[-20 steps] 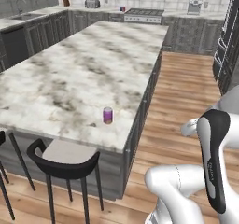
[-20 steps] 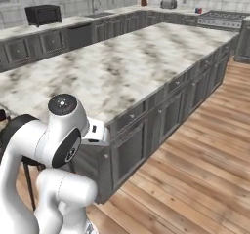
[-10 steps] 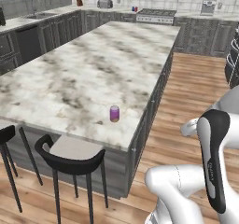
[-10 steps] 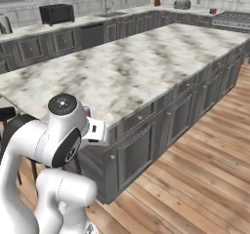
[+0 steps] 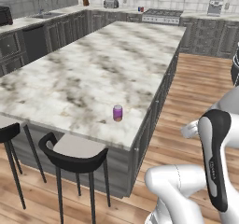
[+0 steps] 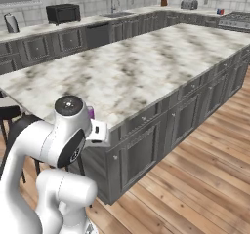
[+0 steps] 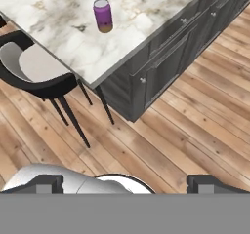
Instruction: Four empty soda cans are scattered around the kitchen. Gather all the cans and cluster them next to the stove for recycling.
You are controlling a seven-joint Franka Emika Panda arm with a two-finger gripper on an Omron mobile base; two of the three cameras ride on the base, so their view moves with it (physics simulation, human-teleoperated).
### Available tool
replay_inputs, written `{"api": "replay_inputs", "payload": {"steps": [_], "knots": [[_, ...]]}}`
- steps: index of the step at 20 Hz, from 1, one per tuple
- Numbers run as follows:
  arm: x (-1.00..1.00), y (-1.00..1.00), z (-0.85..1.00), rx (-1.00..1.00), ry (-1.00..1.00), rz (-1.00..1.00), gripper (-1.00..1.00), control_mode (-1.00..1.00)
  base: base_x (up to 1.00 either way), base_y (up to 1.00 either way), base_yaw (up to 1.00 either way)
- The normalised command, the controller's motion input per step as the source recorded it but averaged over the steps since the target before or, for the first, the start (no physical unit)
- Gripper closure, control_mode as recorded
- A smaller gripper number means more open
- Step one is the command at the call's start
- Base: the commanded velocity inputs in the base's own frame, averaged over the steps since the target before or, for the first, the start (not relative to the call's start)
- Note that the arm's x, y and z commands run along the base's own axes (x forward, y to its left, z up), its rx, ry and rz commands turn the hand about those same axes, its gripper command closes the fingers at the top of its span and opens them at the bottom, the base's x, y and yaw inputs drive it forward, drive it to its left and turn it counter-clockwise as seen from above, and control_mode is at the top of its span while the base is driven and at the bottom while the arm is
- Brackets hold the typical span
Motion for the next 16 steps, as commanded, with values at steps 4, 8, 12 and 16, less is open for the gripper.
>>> {"api": "replay_inputs", "payload": {"steps": [4,8,12,16], "knots": [[0.00,0.15,-0.09,0.00,0.00,0.00,-1.00,-1.00,0.00,0.00,0.00],[0.00,0.46,0.00,-0.05,-0.01,-0.01,-1.00,-1.00,0.00,0.00,0.00],[0.01,0.60,0.00,-0.12,-0.01,-0.03,-1.00,-1.00,0.00,0.00,0.00],[0.13,0.44,0.00,-0.07,-0.05,0.00,-1.00,-1.00,0.00,0.00,0.00]]}}
